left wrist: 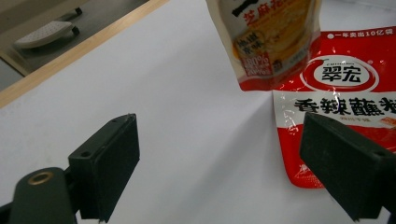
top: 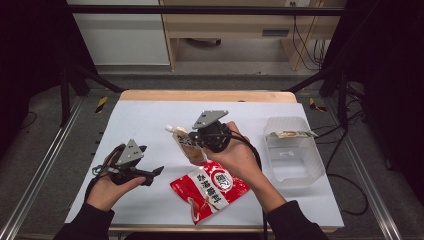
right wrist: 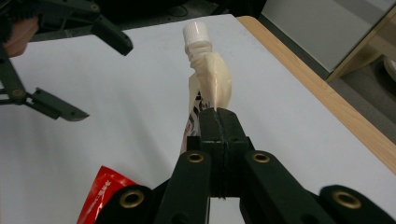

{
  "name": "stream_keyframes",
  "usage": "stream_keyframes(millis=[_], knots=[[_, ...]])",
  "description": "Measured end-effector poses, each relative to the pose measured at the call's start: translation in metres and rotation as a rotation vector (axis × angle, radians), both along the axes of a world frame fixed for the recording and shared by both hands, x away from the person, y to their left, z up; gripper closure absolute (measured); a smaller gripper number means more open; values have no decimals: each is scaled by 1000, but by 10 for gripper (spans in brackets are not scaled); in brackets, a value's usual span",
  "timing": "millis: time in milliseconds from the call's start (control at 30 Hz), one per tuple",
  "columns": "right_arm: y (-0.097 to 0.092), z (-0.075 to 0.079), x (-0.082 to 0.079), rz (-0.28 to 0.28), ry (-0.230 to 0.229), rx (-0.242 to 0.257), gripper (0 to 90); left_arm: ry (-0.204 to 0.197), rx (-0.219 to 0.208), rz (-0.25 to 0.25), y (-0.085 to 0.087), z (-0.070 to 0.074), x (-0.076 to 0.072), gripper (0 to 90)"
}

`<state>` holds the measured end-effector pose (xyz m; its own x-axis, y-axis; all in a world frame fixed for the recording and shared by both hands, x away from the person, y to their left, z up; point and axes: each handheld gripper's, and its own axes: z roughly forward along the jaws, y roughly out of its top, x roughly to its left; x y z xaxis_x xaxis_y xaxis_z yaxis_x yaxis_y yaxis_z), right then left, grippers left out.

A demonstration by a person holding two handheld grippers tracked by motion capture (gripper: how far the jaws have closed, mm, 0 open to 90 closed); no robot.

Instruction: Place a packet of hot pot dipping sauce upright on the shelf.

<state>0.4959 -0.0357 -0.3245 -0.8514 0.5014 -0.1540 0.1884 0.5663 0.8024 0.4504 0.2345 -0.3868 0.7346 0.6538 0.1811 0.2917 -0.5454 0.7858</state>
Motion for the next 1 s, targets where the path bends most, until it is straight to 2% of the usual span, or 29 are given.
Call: stream_keyframes(millis=[167,333,467,500,533,567,600,667,1000], knots=[[-10,2,-7,9,4,5,900,8,-19,-42,-13,8,6,121],[-19,5,-16,23,-4,2,900,14,-11,-86,-20,18,11,122],[-24,6,-21,32,-4,3,900,12,4,-108,-23,31,15,146],[-25,6,-22,31,-3,2,900,41,20,-102,-25,38,15,161],[-26,5,-23,34,-2,5,900,41,23,-111,-26,40,16,172],[-26,5,-23,34,-2,5,900,41,23,-111,-26,40,16,182],[-27,5,-23,35,-1,6,900,29,30,-138,-28,43,18,182],[-30,3,-25,35,1,14,900,30,32,-158,-32,47,19,204],[-37,1,-34,43,1,27,900,28,49,-210,-45,52,23,247]])
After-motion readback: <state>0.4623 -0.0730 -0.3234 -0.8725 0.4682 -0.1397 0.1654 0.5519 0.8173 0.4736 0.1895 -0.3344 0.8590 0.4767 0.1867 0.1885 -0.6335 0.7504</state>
